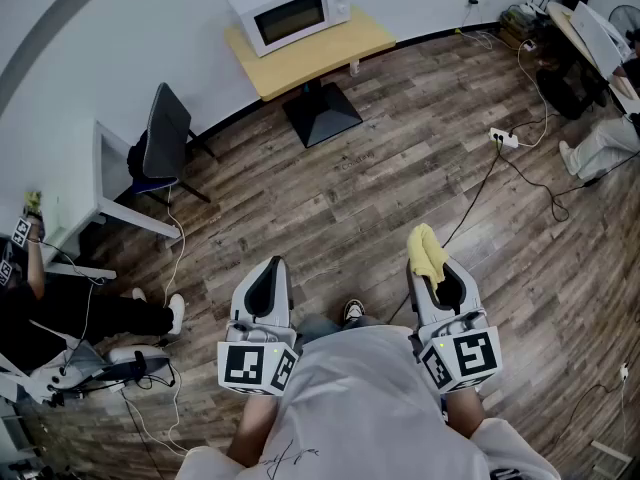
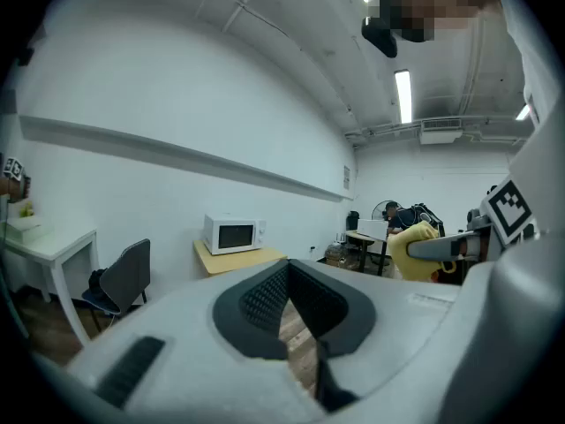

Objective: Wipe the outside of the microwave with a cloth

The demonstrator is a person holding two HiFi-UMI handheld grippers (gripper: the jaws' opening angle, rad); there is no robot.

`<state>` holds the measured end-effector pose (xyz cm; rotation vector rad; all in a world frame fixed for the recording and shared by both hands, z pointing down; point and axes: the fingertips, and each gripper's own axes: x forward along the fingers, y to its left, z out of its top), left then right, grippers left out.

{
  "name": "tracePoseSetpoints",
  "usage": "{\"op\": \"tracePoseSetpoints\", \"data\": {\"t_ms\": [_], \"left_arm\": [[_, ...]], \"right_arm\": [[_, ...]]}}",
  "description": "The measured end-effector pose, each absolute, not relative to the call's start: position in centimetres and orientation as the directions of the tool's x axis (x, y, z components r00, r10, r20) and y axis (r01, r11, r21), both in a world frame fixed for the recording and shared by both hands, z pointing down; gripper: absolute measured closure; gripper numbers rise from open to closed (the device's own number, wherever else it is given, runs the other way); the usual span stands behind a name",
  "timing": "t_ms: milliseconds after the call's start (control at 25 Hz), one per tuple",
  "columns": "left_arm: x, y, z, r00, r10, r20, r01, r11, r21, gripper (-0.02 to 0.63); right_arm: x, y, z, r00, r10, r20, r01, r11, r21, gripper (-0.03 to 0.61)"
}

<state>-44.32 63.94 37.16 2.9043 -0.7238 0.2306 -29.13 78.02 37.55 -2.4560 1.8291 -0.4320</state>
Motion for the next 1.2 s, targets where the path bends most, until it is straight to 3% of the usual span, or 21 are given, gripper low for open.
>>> {"op": "tracePoseSetpoints", "data": {"t_ms": [200,400,560,1200], "left_arm": [[-42.9,64.0,37.9,0.869,-0.453,0.197,-0.477,-0.874,0.091,0.624],[-42.1,63.3,37.7,0.857,-0.468,0.215,-0.474,-0.880,-0.025,0.624],[-40.6,61.4,38.0,0.868,-0.448,0.215,-0.459,-0.889,0.000,0.624],[-29.6,45.9,37.6,0.907,-0.377,0.185,-0.388,-0.922,0.023,0.624]], "right_arm": [[-27.6,78.8,38.0,0.270,-0.942,0.199,-0.929,-0.310,-0.204,0.459],[-27.3,77.9,38.0,0.216,-0.961,0.173,-0.914,-0.261,-0.310,0.454],[-26.4,76.2,38.1,0.215,-0.959,0.185,-0.913,-0.265,-0.309,0.453],[-16.7,59.6,38.2,0.242,-0.940,0.239,-0.911,-0.305,-0.277,0.449]]}}
